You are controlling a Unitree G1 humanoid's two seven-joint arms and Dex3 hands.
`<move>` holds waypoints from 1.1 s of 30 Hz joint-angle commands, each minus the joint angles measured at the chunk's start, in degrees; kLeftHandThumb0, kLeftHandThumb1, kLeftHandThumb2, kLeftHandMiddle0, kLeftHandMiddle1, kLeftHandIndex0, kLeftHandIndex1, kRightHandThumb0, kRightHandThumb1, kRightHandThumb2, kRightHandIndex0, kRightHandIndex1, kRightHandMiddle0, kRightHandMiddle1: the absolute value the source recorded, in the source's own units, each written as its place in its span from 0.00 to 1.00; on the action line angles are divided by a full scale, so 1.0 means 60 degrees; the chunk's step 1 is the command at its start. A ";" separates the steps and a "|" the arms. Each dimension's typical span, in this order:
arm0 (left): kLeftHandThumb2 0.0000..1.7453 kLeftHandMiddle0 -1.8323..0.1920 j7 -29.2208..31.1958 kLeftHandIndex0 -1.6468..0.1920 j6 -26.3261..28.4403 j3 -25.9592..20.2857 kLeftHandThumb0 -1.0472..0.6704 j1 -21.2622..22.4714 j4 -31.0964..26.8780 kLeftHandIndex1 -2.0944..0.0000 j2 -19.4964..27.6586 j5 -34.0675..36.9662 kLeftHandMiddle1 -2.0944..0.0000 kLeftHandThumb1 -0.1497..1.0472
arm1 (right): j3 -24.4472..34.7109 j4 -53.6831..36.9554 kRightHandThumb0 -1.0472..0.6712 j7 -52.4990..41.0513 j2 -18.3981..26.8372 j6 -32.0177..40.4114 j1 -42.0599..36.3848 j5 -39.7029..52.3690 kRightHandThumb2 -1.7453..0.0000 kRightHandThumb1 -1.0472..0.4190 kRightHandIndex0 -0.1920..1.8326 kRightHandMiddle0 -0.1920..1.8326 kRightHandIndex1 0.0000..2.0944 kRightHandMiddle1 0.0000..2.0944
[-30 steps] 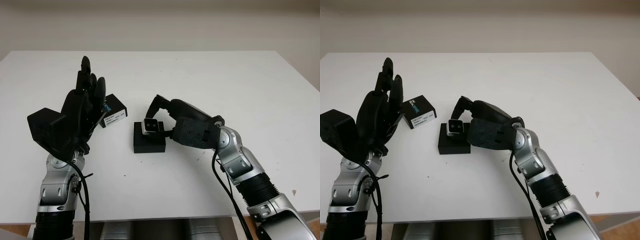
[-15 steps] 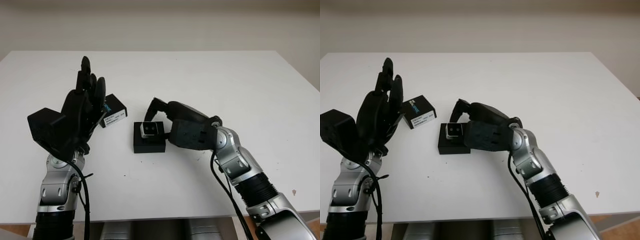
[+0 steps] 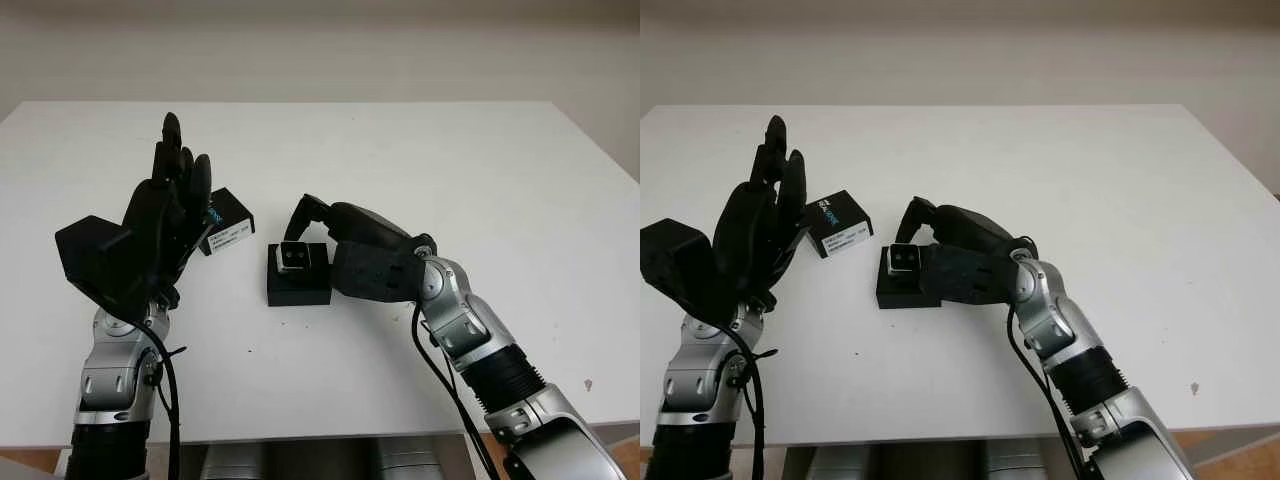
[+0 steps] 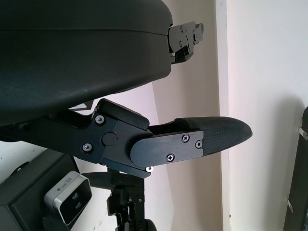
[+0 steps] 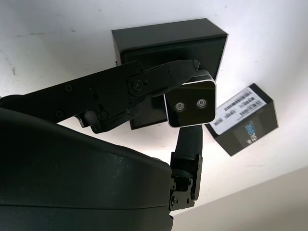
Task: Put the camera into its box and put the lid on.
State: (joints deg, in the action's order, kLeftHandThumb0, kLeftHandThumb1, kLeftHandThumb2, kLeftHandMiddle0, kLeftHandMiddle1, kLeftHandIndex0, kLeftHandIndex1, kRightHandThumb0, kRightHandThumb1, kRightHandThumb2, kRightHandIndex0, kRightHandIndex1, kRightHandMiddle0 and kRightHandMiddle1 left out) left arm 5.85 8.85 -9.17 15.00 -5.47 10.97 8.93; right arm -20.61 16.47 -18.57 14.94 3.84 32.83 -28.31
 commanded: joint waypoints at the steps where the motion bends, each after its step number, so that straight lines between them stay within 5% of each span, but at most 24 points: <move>1: 0.33 1.00 -0.0038 1.00 0.0005 0.0024 0.14 -0.0012 -0.0182 1.00 -0.0014 -0.0058 1.00 1.00 | -0.0051 0.0033 0.36 0.0058 -0.0015 0.0043 0.0214 -0.0074 0.89 0.00 0.18 0.18 0.03 0.97; 33: 0.33 1.00 -0.0024 1.00 -0.0004 0.0027 0.13 0.0005 -0.0143 1.00 -0.0034 -0.0016 1.00 1.00 | -0.0522 -0.1697 0.37 0.0014 -0.0019 0.1826 -0.0522 -0.1361 0.88 0.00 0.23 0.18 0.03 0.95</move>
State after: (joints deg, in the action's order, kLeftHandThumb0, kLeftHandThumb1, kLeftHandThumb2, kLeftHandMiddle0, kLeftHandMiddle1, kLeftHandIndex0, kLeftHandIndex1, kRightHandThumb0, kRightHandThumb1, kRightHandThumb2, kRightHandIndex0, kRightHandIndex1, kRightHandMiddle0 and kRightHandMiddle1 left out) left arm 5.78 9.01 -9.10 14.99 -5.69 10.96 9.03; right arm -23.66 7.19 -18.31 14.69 14.28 29.79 -36.17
